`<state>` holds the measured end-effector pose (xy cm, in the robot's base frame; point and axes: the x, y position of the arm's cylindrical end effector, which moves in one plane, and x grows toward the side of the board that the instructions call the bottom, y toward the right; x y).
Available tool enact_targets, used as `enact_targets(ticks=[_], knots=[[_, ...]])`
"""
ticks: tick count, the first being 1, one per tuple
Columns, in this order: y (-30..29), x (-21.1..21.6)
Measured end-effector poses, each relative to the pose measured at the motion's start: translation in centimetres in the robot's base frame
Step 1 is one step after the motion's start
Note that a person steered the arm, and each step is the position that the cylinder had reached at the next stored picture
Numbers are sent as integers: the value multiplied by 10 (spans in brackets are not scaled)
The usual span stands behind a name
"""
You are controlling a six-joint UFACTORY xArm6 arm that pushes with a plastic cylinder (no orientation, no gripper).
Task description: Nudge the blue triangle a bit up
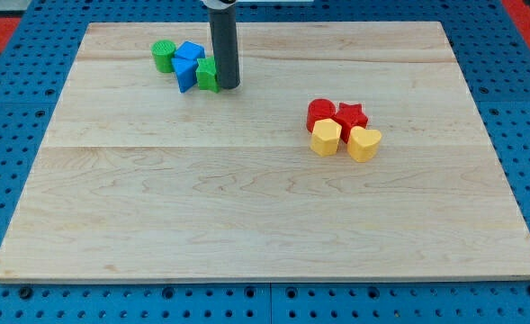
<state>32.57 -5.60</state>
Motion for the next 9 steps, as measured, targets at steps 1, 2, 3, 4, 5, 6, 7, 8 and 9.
enact_targets(ticks=[1,2,3,4,5,6,7,8,9], knots=[[-9,0],[-10,0],[-12,26],[-42,33],[-61,24],[-61,18],[-61,11],[-61,9],[-61,14]])
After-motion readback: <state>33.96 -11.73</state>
